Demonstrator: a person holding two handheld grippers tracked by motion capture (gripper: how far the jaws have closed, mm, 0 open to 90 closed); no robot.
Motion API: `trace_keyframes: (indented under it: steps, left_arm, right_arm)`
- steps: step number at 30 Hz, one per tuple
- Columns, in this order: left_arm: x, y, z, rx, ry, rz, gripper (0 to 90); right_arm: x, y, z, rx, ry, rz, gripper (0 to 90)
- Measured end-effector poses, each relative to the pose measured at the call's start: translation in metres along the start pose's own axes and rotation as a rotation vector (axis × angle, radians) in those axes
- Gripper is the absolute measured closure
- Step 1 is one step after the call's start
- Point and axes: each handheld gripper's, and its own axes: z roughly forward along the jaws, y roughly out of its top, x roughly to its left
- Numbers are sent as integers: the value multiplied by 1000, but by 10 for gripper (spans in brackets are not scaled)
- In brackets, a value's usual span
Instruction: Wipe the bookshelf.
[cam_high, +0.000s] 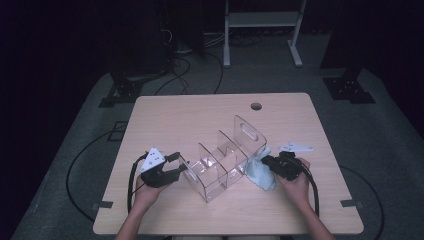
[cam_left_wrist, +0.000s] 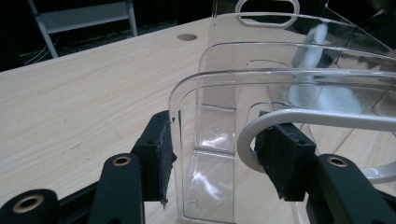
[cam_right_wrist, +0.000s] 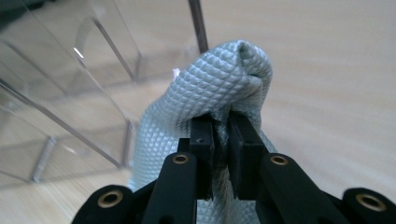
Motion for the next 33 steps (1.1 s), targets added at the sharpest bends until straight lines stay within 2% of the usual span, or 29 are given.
trace_keyframes:
  steps: [3, 4, 10, 14, 16, 20, 22, 25, 27, 30, 33]
  left_arm:
    - [0, 0, 1, 1, 4, -1, 472]
    - [0, 0, 1, -1, 4, -1, 472]
    - [0, 0, 1, -5, 7, -2, 471]
    - [0, 0, 1, -6, 11, -1, 471]
    - [0, 0, 1, -6, 11, -1, 471]
    - [-1, 0, 1, -8, 15, -2, 471]
    - [-1, 0, 1, -9, 16, -1, 470]
    - [-1, 0, 2, -7, 18, 1, 470]
    - [-1, 0, 2, -9, 19, 1, 469]
    - [-2, 0, 3, -11, 24, 6, 465]
    - [-2, 0, 2, -9, 27, 5, 462]
  right_arm:
    - [5, 7, -6, -24, -20, -30, 804]
    - [4, 6, -4, -24, -16, -23, 804]
    - [-4, -4, 9, 36, 1, 13, 802]
    - [0, 6, -3, -21, 2, 6, 803]
    - [0, 5, -2, -23, 4, 8, 802]
    - [-5, -4, 10, 28, 8, 28, 802]
    - [-6, -4, 9, 29, 13, 36, 802]
    - [-2, 3, 0, -20, 12, 27, 802]
    - [-1, 5, -3, -28, 6, 19, 802]
    - [-4, -1, 6, 9, 5, 25, 800]
    - [-7, -8, 15, 59, 9, 55, 795]
